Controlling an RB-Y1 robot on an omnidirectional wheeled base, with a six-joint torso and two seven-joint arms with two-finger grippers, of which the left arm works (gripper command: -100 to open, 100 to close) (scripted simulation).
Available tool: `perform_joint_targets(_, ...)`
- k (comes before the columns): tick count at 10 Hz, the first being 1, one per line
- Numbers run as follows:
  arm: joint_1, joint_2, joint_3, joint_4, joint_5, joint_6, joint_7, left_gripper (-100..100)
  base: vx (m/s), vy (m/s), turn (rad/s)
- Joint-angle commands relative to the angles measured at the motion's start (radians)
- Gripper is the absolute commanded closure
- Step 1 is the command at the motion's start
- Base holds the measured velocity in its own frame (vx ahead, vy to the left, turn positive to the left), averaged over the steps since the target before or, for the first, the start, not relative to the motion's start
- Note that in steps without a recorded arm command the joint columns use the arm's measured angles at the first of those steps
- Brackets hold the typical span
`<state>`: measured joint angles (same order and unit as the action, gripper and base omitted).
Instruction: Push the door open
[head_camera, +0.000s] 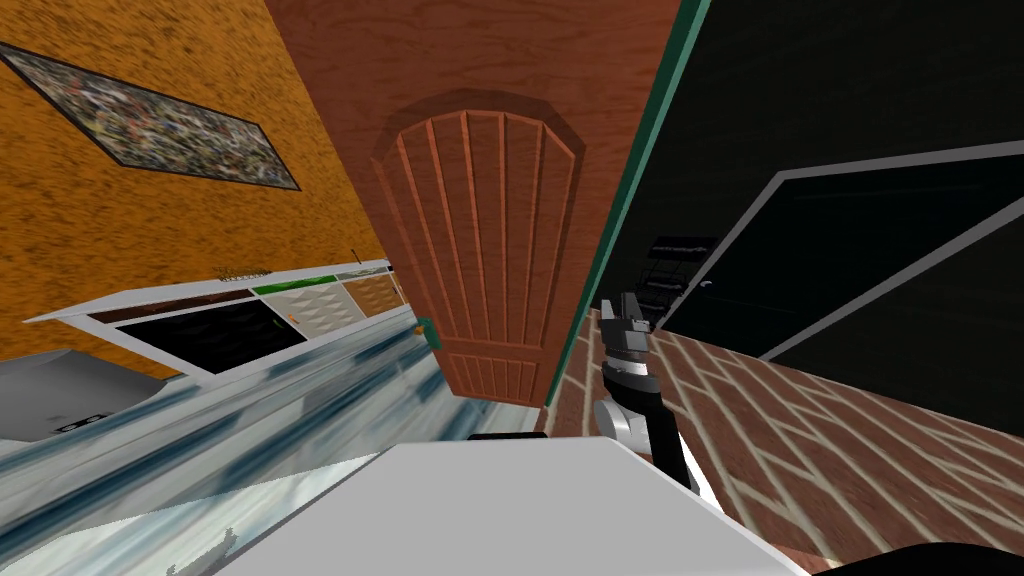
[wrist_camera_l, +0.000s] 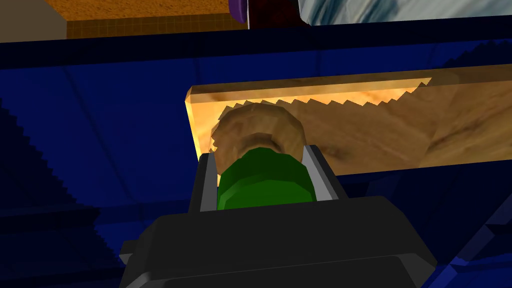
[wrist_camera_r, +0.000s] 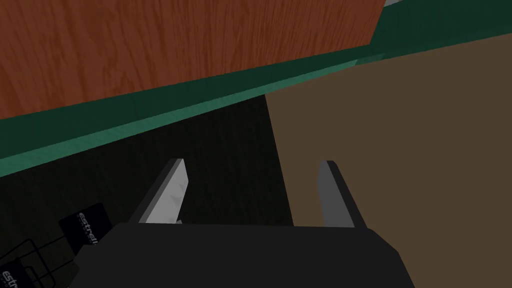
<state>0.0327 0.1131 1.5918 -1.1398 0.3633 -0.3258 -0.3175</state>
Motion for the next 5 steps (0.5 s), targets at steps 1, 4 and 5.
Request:
perform_joint_targets(1,-0.004,-0.006,0.03,-0.022,0.005,0.008,-0.012,100,0.112,0.177,0.032)
perform_joint_targets(4,-0.017,-0.006,0.076,-0.026,0.01,0.007,-0.034,100,0.001,0.089,-0.056)
perform_joint_targets(5,-0.024,-0.006,0.101,-0.029,0.014,0.005,-0.046,100,-0.046,0.109,-0.131)
